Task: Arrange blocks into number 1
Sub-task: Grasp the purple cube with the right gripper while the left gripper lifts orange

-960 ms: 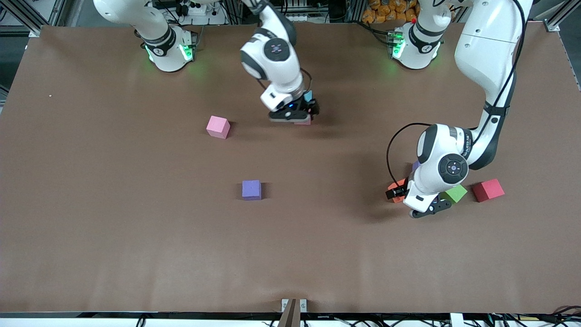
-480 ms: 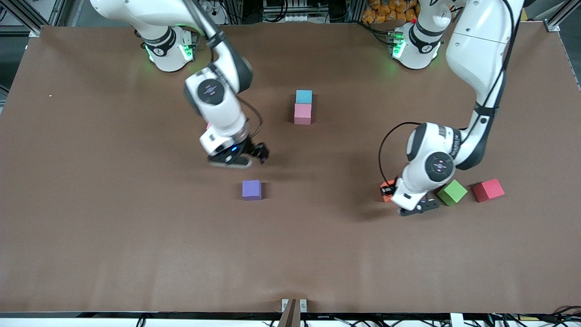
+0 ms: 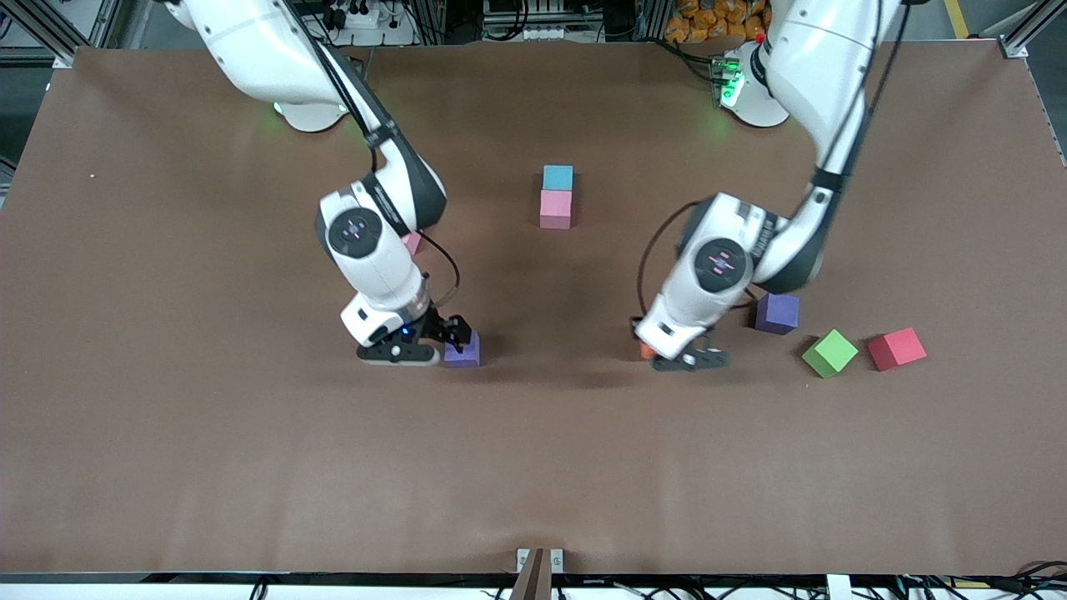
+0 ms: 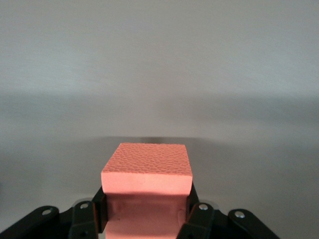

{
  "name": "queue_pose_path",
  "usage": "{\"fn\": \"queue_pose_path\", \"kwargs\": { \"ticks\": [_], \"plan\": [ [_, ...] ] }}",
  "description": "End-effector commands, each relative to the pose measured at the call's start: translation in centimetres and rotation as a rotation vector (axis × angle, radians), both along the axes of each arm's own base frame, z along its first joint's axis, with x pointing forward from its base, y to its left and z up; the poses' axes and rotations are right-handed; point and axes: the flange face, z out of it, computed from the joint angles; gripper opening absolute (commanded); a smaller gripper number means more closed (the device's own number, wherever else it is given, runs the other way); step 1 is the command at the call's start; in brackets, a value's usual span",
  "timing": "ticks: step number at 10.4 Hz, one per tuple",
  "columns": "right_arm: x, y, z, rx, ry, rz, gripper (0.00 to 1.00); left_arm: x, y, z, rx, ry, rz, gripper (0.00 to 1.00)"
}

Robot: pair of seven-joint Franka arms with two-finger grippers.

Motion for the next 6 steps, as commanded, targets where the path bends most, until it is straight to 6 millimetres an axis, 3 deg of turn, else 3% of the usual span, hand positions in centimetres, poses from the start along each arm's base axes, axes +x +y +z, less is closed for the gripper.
{"fn": "queue_pose_path", "kwargs": {
  "ticks": [1, 3, 6],
  "plan": [
    [1.7, -0.2, -0.6, 0.009, -0.015, 0.005, 1.00, -3.5, -5.1, 1.1, -0.003, 0.021, -0.058, 0.00],
    [1.0, 0.8, -2.0, 0.008, -0.005, 0.020, 1.00, -6.5, -8.9, 0.7, -0.008, 0.036, -0.052, 0.00],
    [1.0, 0.4, -2.7, 0.015, -0.012, 0.001, 1.00, -10.9, -13.0, -0.8, -0.003, 0.081, -0.057, 0.00]
  ]
}}
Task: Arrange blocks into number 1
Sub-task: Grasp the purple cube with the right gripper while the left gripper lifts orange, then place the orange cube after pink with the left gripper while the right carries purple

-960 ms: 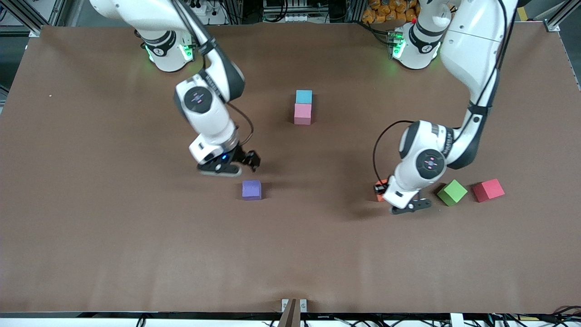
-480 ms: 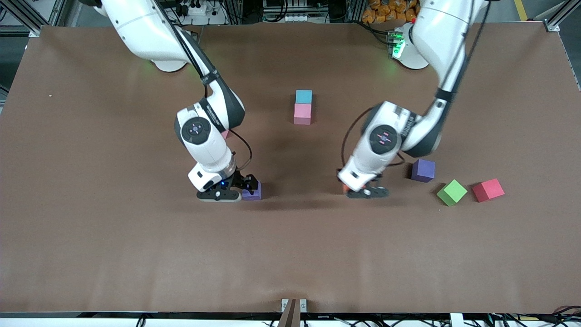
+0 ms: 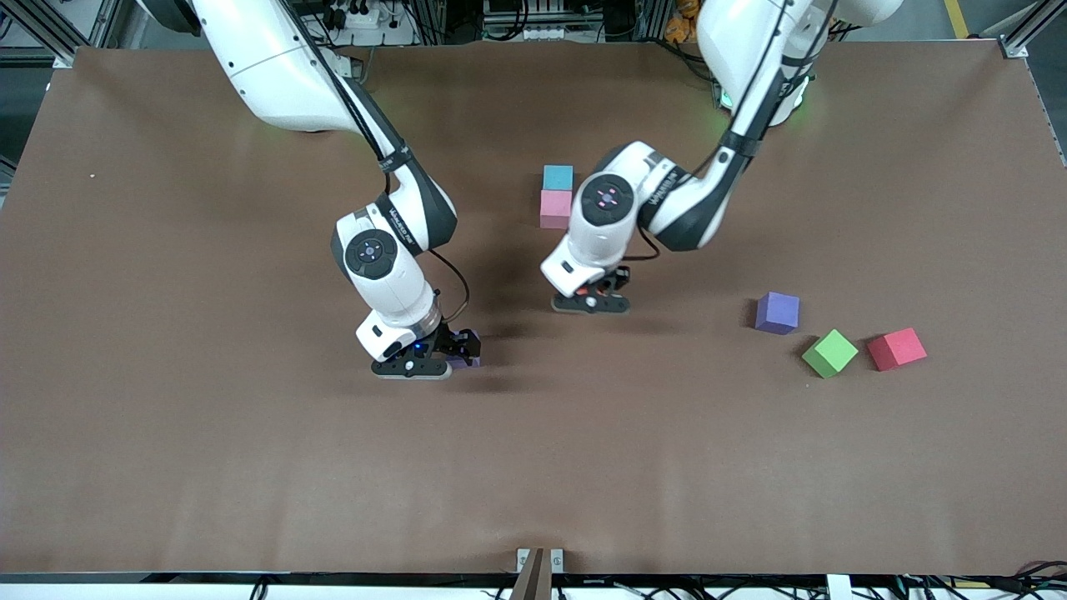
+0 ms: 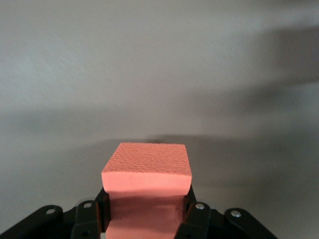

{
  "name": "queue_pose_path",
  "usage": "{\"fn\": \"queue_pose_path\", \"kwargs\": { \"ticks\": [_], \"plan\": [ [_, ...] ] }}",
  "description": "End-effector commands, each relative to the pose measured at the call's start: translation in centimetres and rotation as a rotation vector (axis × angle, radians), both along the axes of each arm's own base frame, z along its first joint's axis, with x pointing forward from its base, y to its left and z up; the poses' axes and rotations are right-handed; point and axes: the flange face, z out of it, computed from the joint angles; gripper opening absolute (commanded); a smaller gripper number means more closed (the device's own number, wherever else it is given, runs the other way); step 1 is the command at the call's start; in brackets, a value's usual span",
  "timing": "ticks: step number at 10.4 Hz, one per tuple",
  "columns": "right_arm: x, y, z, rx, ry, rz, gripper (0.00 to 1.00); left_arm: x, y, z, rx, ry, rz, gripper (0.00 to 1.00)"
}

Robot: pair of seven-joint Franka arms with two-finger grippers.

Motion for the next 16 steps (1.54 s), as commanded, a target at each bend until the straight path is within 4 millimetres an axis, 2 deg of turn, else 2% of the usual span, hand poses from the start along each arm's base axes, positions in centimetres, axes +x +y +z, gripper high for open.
{"fn": "queue_pose_path", "kwargs": {
  "ticks": [1, 5, 7, 9, 10, 11, 12, 13, 15, 16],
  "plan": [
    [0.3, 0.1, -0.3, 0.018, -0.015, -0.009, 1.00, -2.9, -2.4, -1.0, 0.002, 0.049, 0.015, 0.00],
    [-1.4, 2.2, -1.9, 0.009, 0.000, 0.042, 1.00, -5.8, -4.7, -2.6, 0.021, 0.066, -0.016, 0.00],
    [-2.4, 2.6, -2.9, 0.001, 0.002, 0.061, 1.00, -6.4, -5.0, -3.4, 0.030, 0.077, -0.022, 0.00],
    [-3.4, 1.4, -4.8, -0.001, -0.019, 0.095, 1.00, -7.0, -5.3, -3.8, 0.034, 0.086, -0.010, 0.00],
    [-3.3, 0.8, -5.1, -0.002, -0.024, 0.099, 1.00, -7.1, -5.4, -3.9, 0.034, 0.088, -0.005, 0.00],
    [-3.2, 0.6, -5.1, -0.004, -0.021, 0.092, 0.89, -7.5, -5.6, -4.0, 0.034, 0.093, -0.010, 0.00],
    [-3.1, 0.6, -4.9, 0.000, -0.021, 0.088, 0.72, -7.8, -5.7, -4.0, 0.038, 0.099, -0.002, 0.00],
    [-3.1, 0.6, -4.8, 0.003, -0.021, 0.083, 0.60, -8.4, -5.9, -4.0, 0.049, 0.114, -0.007, 0.00],
    [-3.0, 0.7, -4.4, 0.008, -0.023, 0.080, 0.45, -9.4, -5.9, -4.2, 0.072, 0.144, -0.014, 0.00],
    [-3.0, 0.8, -4.1, 0.011, -0.025, 0.079, 0.42, -9.6, -5.9, -4.3, 0.079, 0.148, -0.018, 0.00]
  ]
}}
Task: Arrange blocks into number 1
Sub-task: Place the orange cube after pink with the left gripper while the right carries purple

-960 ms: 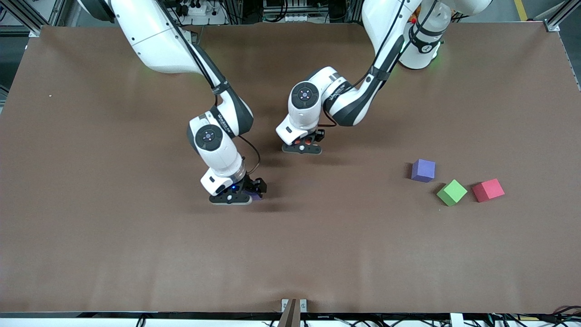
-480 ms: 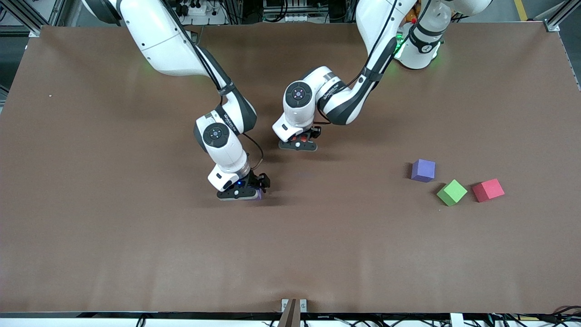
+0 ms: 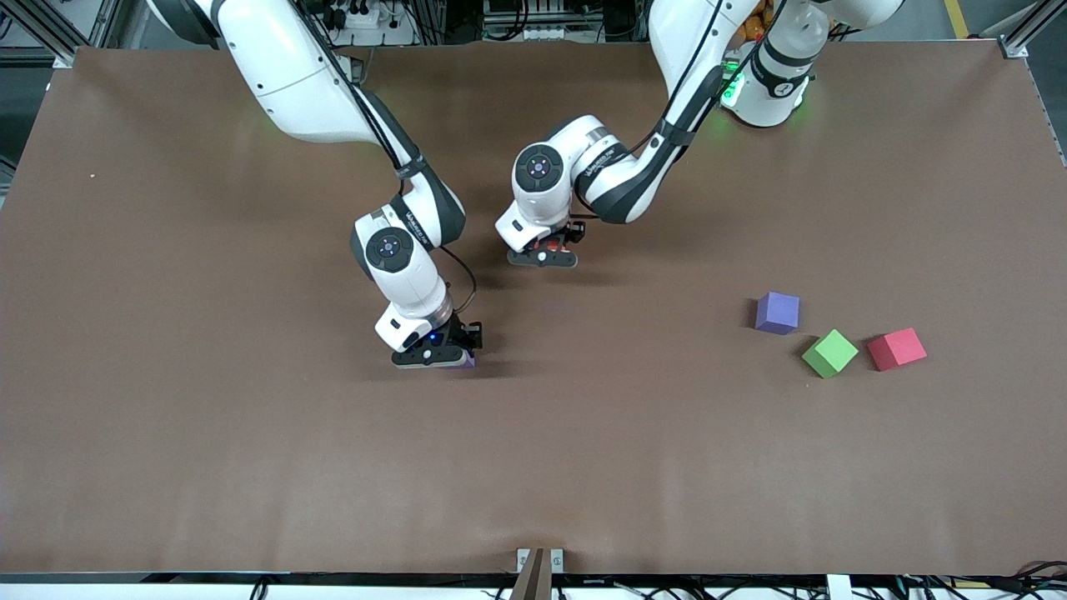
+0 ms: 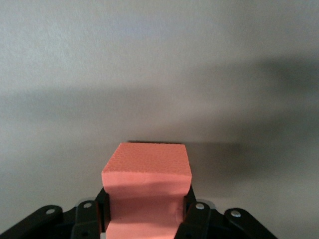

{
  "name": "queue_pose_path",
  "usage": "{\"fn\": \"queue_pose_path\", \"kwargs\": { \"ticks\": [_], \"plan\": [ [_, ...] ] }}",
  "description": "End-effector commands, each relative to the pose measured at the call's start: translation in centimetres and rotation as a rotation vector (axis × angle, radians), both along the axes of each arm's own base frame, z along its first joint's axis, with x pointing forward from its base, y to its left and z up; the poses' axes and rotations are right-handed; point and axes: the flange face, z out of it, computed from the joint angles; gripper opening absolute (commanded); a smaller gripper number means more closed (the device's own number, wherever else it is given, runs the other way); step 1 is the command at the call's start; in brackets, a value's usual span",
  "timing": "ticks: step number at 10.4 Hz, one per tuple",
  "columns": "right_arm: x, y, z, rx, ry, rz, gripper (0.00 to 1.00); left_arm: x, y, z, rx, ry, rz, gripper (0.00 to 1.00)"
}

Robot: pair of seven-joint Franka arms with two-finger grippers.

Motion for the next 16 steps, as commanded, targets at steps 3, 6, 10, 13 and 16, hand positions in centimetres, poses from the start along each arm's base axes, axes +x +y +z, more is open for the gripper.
{"fn": "queue_pose_path", "kwargs": {
  "ticks": [3, 6, 10, 13, 16],
  "plan": [
    [-0.6, 0.1, 5.3, 0.015, 0.039, -0.059, 0.46, -0.7, 0.1, -0.2, 0.014, 0.027, 0.014, 0.00],
    [-3.0, -0.2, 8.6, -0.001, 0.090, -0.092, 0.46, 0.3, 0.5, 0.0, 0.011, 0.022, 0.044, 1.00],
    [-4.7, 0.5, 8.6, 0.004, 0.107, -0.141, 0.46, 3.2, 1.4, 6.2, -0.034, -0.053, 0.199, 1.00],
    [-6.0, 2.4, 8.6, 0.011, 0.111, -0.154, 0.46, 8.3, 7.2, 10.2, -0.005, -0.075, 0.276, 1.00],
    [-8.0, 7.3, 8.5, 0.005, 0.106, -0.098, 0.48, 15.8, 17.2, 10.1, 0.011, -0.098, 0.253, 1.00]
  ]
}}
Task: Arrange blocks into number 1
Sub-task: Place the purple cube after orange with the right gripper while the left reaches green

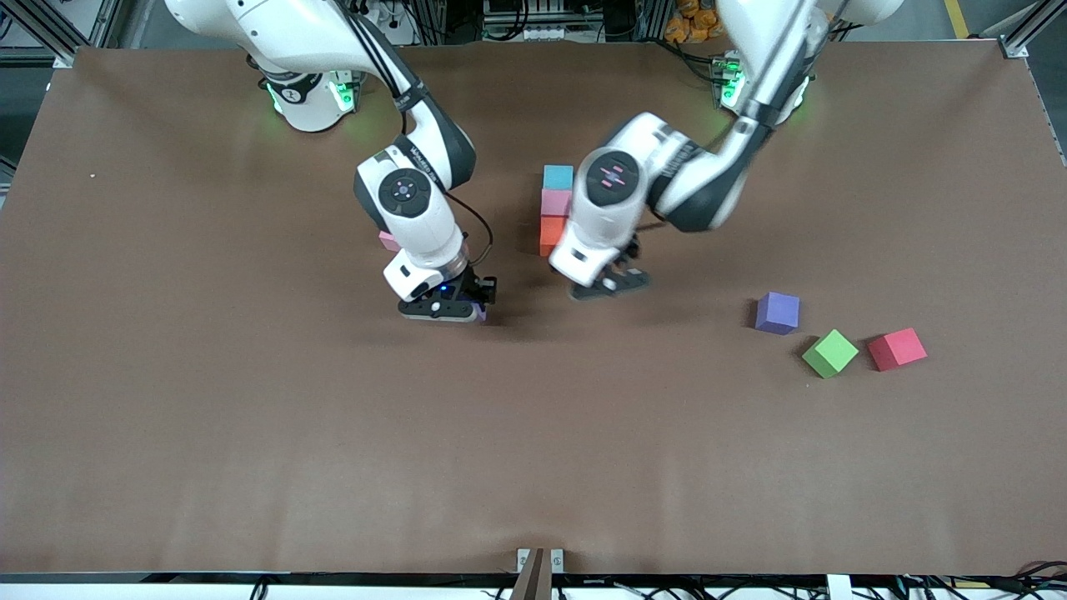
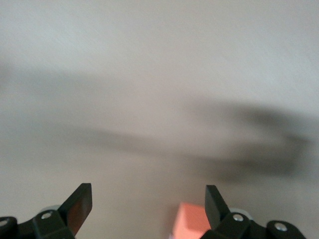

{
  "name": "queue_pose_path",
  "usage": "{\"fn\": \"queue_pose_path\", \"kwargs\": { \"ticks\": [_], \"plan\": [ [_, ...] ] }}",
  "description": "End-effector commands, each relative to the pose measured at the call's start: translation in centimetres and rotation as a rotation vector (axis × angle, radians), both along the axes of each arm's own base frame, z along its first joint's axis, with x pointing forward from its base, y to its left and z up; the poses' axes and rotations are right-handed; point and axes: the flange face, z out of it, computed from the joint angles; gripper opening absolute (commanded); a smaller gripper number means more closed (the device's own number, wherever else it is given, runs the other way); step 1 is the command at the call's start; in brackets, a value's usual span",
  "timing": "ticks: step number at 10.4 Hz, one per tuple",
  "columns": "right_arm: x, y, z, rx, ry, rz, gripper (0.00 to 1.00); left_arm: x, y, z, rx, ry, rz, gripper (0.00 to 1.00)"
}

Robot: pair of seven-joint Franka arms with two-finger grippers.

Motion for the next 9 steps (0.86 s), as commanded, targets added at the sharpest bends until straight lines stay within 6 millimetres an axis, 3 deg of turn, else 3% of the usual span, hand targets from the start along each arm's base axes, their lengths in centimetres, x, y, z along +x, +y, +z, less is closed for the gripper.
{"fn": "queue_pose_path", "kwargs": {
  "ticks": [1, 4, 7, 9],
  "plan": [
    [-1.6, 4.3, 0.2, -0.017, 0.009, 0.046, 0.48, 3.9, 8.6, -0.1, 0.014, 0.008, -0.049, 1.00],
    [-0.9, 10.1, 0.4, -0.106, 0.034, 0.078, 0.48, 6.2, 20.1, -0.7, 0.001, 0.047, -0.167, 1.00],
    [-1.1, 13.1, -0.7, -0.093, 0.006, 0.056, 0.48, 7.5, 27.5, -2.8, 0.001, 0.073, -0.250, 1.00],
    [-2.5, 14.6, -2.4, -0.097, 0.003, 0.046, 0.48, 8.2, 32.3, -3.7, 0.020, 0.090, -0.207, 1.00]
  ]
}}
